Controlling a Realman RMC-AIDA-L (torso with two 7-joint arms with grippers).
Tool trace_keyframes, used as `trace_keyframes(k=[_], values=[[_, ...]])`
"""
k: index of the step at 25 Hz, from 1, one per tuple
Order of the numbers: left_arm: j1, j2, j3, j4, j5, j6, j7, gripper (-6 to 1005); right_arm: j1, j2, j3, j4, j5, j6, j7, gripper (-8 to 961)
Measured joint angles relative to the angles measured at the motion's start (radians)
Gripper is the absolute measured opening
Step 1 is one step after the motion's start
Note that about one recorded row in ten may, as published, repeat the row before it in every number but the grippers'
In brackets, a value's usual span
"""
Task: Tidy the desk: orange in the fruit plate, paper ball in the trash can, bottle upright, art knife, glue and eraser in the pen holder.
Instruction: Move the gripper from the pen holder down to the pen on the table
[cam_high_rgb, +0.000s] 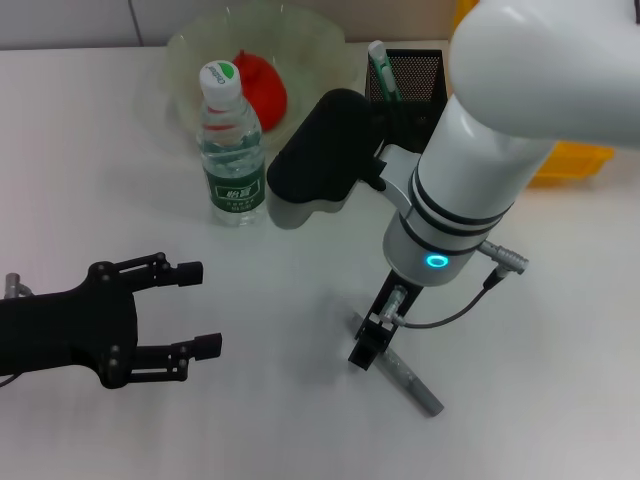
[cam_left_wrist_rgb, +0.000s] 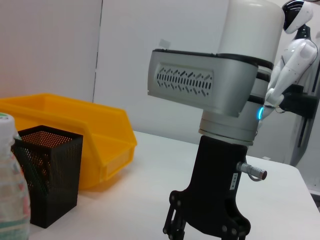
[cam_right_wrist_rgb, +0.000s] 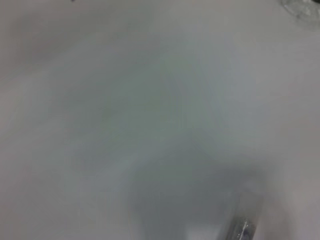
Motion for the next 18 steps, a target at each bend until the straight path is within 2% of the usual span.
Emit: trace_keyframes(k=[7, 18], values=[[-0.002, -0.003, -0.001, -0.002, -0.003, -0.007, 0.0, 836, 0.004, 0.0, -0.024, 0.003, 0.0, 0.008, 0.0, 698], [-0.01, -0.005, -0.002, -0.002, -0.002, -0.009, -0.011, 837, 0.019, 0.0, -0.061, 0.004, 0.017, -0.009, 0.0, 415]])
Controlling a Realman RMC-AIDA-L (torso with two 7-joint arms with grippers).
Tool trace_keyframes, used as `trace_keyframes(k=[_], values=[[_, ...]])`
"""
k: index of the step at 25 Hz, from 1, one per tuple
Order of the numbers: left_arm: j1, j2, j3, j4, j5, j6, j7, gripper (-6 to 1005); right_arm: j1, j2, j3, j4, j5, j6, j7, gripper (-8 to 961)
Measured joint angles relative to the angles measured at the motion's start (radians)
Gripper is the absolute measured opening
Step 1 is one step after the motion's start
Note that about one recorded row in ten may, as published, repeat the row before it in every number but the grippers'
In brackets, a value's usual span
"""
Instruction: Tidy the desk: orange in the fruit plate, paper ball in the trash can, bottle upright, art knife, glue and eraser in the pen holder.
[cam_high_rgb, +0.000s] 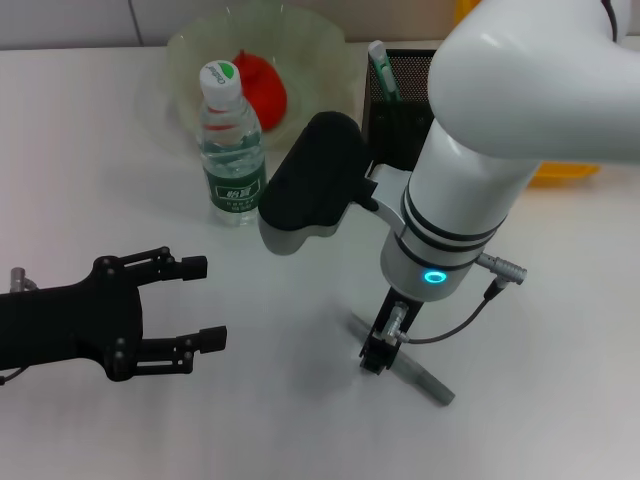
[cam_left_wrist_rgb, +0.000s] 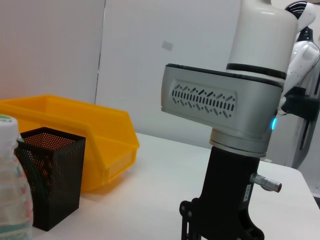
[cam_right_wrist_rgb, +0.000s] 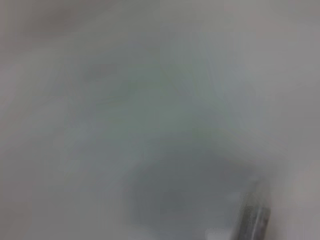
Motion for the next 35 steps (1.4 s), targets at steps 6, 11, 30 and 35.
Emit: trace_keyframes(k=[6, 11, 30, 35], values=[[0.0, 0.0, 0.0, 0.0, 0.0, 0.0, 0.0, 837, 0.003, 0.0, -0.001, 0.001, 0.004, -0.004, 0.0, 392], [0.002, 0.0, 0.0, 0.0, -0.001, -0.001, 0.0, 837, 0.012, 0.0, -0.002, 0.021, 0.006, -0.006, 0.0, 356], [0.011, -0.011, -0.012, 0.0, 0.004, -0.002, 0.002, 837, -0.144, -0.01, 0.253, -0.248, -0.139, -0.102, -0.047, 133], [0.012, -0.014, -0.014, -0.004, 0.003, -0.003, 0.003, 838, -0.22, -0.011, 0.419, -0.398, -0.189, -0.117, -0.094, 132]])
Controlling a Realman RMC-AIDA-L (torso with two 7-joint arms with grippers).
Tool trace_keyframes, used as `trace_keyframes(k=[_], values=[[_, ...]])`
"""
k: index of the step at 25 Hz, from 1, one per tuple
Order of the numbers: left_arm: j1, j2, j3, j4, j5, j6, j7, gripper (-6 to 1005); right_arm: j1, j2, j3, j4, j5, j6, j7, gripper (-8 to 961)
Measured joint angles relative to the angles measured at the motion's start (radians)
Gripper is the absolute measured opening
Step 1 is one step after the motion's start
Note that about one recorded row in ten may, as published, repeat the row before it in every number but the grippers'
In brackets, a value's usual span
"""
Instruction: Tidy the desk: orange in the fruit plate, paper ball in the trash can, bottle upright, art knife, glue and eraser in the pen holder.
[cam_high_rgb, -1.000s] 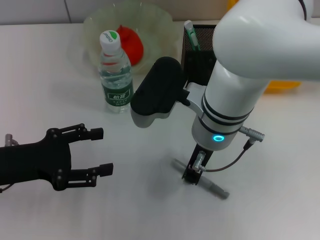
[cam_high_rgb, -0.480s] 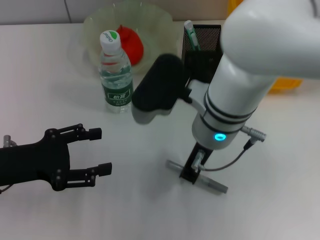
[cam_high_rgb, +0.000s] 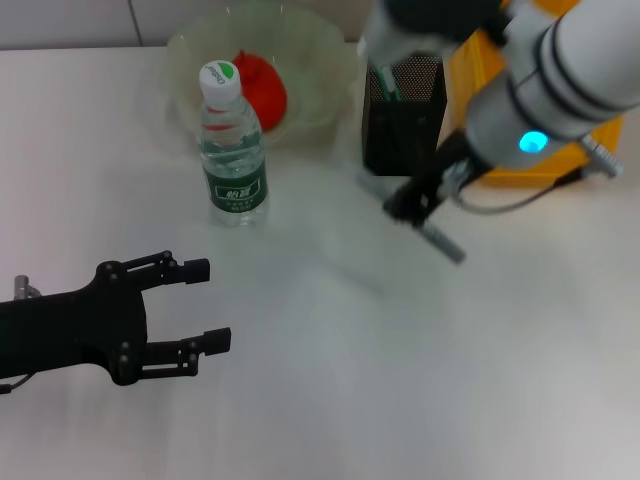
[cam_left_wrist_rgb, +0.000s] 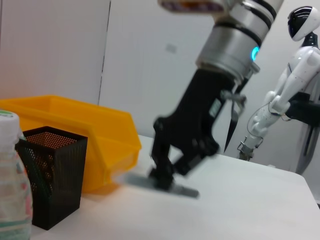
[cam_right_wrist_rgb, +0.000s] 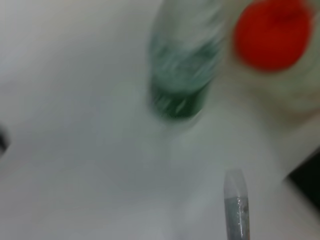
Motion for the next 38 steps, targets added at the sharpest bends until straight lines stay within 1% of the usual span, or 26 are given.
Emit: trace_keyframes(k=[3, 5, 8, 9, 10, 13, 14, 15, 17, 18, 19, 20, 23, 25, 28, 32, 38], values=[[0.001, -0.004, -0.009, -0.009, -0.003, -0.001, 0.007, 838, -0.019, 0.001, 0.091, -0.027, 0.003, 0.04, -0.041, 132], [0.001, -0.006, -0.009, -0.009, -0.004, -0.001, 0.007, 838, -0.026, 0.0, 0.126, -0.033, 0.003, 0.085, -0.057, 132], [0.001, -0.012, -0.009, -0.009, -0.005, -0.001, 0.008, 838, -0.031, 0.0, 0.152, -0.031, 0.003, 0.168, -0.076, 131], [0.001, -0.017, -0.009, -0.009, -0.005, -0.001, 0.008, 838, -0.031, 0.0, 0.16, -0.026, 0.003, 0.225, -0.085, 131], [0.001, -0.017, -0.009, -0.009, -0.005, -0.001, 0.008, 838, -0.031, 0.0, 0.16, -0.026, 0.003, 0.225, -0.085, 131], [0.001, -0.022, -0.009, -0.009, -0.005, -0.001, 0.008, 838, -0.032, 0.0, 0.172, -0.024, 0.003, 0.302, -0.094, 131], [0.001, -0.023, -0.009, -0.009, -0.005, -0.001, 0.008, 838, -0.034, 0.0, 0.18, -0.024, 0.001, 0.349, -0.099, 130], [0.001, -0.024, -0.009, -0.009, -0.005, -0.001, 0.008, 838, -0.034, 0.0, 0.18, -0.024, 0.001, 0.349, -0.099, 130], [0.002, -0.024, -0.009, -0.009, -0.005, -0.001, 0.008, 838, -0.044, 0.0, 0.184, -0.015, -0.001, 0.395, -0.119, 129], [0.003, -0.025, -0.009, -0.009, -0.005, 0.0, 0.008, 838, -0.05, 0.0, 0.184, -0.006, -0.001, 0.425, -0.13, 129], [0.004, -0.025, -0.009, -0.009, -0.005, 0.0, 0.008, 838, -0.062, 0.001, 0.18, 0.018, 0.002, 0.481, -0.143, 129], [0.004, -0.025, -0.009, -0.009, -0.005, 0.0, 0.008, 838, -0.062, 0.001, 0.18, 0.018, 0.002, 0.481, -0.143, 129], [0.002, -0.029, -0.014, -0.009, -0.007, 0.0, 0.016, 838, -0.067, 0.001, 0.176, 0.057, 0.003, 0.544, -0.149, 128], [-0.002, -0.034, -0.021, -0.009, -0.008, 0.0, 0.02, 838, -0.068, 0.001, 0.17, 0.103, 0.003, 0.595, -0.156, 127], [-0.002, -0.035, -0.022, -0.009, -0.006, 0.0, 0.02, 838, -0.074, 0.003, 0.13, 0.185, 0.003, 0.712, -0.175, 135], [0.002, -0.034, -0.025, -0.009, -0.008, 0.001, 0.017, 838, -0.061, 0.003, 0.105, 0.249, 0.003, 0.744, -0.185, 146], [0.003, -0.034, -0.033, -0.009, -0.008, 0.008, 0.009, 838, -0.071, 0.006, 0.072, 0.275, 0.003, 0.787, -0.185, 161]])
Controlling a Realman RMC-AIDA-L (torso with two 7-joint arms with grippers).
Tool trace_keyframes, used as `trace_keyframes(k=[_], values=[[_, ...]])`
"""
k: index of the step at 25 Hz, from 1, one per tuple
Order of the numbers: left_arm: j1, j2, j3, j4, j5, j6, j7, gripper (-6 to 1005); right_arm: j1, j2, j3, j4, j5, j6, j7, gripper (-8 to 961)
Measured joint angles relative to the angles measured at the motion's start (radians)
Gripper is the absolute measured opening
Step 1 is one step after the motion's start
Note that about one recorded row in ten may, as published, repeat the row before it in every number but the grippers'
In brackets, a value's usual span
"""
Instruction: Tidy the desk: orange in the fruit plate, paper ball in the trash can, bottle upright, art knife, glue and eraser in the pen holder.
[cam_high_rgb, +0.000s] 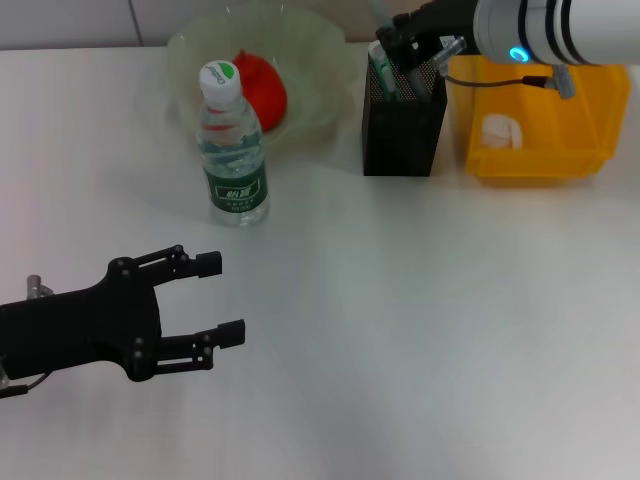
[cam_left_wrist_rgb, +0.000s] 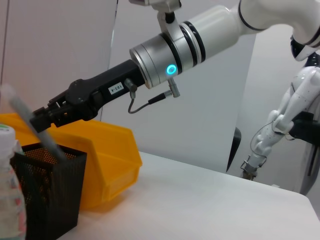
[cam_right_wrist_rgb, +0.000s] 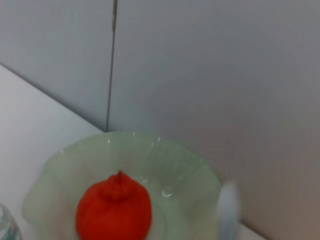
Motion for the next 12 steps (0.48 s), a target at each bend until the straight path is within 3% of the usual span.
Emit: trace_keyframes(k=[7, 9, 11, 12], values=[[0.005, -0.005, -0.025, 0.0, 0.0, -0.006, 0.008, 839, -0.045, -0.005, -0.002, -0.029, 0.0, 0.038, -0.008, 180], [0.004, -0.006, -0.027, 0.0, 0.0, -0.006, 0.008, 839, -0.094, -0.005, -0.004, -0.1, 0.0, 0.015, -0.015, 377], [0.003, -0.006, -0.027, -0.001, 0.0, -0.006, 0.005, 839, -0.115, -0.006, -0.006, -0.135, 0.001, 0.001, -0.019, 489], [-0.002, -0.005, -0.027, -0.001, 0.0, -0.007, -0.01, 839, -0.166, -0.006, -0.004, -0.212, 0.046, -0.048, -0.069, 546]])
